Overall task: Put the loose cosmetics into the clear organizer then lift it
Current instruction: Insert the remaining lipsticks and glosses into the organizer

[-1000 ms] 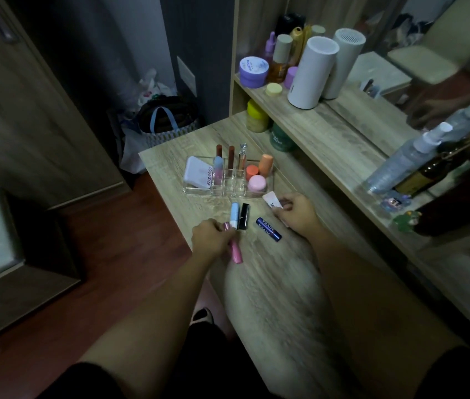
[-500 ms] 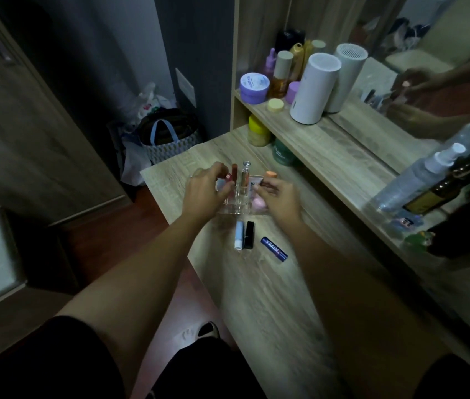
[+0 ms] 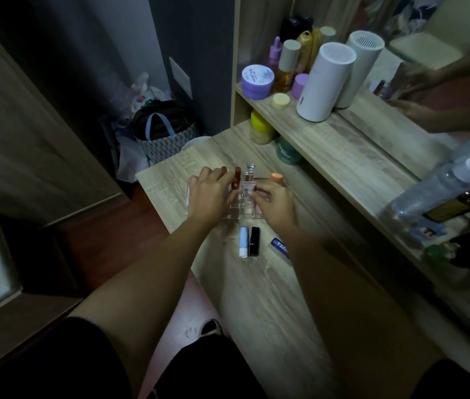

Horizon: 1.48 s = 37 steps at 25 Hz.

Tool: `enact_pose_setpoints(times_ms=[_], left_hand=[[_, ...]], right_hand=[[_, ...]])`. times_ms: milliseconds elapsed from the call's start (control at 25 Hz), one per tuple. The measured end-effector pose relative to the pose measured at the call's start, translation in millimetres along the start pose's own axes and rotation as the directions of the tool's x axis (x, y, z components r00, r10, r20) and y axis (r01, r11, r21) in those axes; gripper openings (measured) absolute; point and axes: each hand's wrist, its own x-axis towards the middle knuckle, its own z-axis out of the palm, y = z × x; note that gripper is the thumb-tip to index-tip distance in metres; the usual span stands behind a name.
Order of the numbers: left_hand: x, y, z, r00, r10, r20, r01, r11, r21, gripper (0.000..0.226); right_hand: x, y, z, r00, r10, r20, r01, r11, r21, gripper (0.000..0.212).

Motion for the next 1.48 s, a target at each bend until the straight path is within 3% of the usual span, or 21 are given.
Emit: enact_pose_setpoints(times_ms=[240, 480, 720, 800, 920, 1000, 1320, 1480], left_hand=[[-1, -3, 9, 1.0, -0.019, 0.022, 0.018, 0.999, 0.034, 0.028], [-2, -6, 8, 0.999, -0.025, 0.026, 0.025, 1.0, 0.0, 0.033], [-36, -2, 10, 0.992, 0.09, -0.091, -0.106, 0.977, -0.185, 0.013], [-57, 1, 20, 0.991, 0.131, -0.005, -0.129, 0.961, -0.244, 0.012], [-80, 4, 40, 0.95, 0.107, 0.293, -0.017, 0.956, -0.293, 0.024], [-89, 5, 49, 0.914, 0.054, 0.401, 0.063, 0.96, -0.273, 0.031], [-88, 10, 49, 0.881, -0.113, 0.459, 0.259, 0.928, -0.269, 0.031], [-84, 10, 46, 0.83, -0.243, 0.501, 0.427, 0.856, -0.291, 0.053]], right_hand=[[-5, 10, 10, 0.998, 0.052, -0.024, -0.054, 0.994, -0.098, 0.028], [-3, 8, 9, 0.995, 0.097, -0.021, -0.098, 0.995, -0.014, 0.045], [-25, 24, -7, 0.993, 0.092, -0.081, -0.1, 0.99, -0.101, 0.033], [-41, 38, -15, 0.988, 0.115, -0.1, -0.135, 0.964, -0.228, 0.028], [-62, 58, -26, 0.989, 0.145, -0.034, -0.146, 0.896, -0.419, 0.029], [-73, 67, -28, 0.988, 0.151, 0.035, -0.115, 0.867, -0.484, 0.03], [-84, 67, -19, 0.979, 0.195, 0.054, -0.14, 0.846, -0.514, 0.024], [-85, 60, -11, 0.977, 0.206, -0.051, -0.212, 0.935, -0.284, 0.026]])
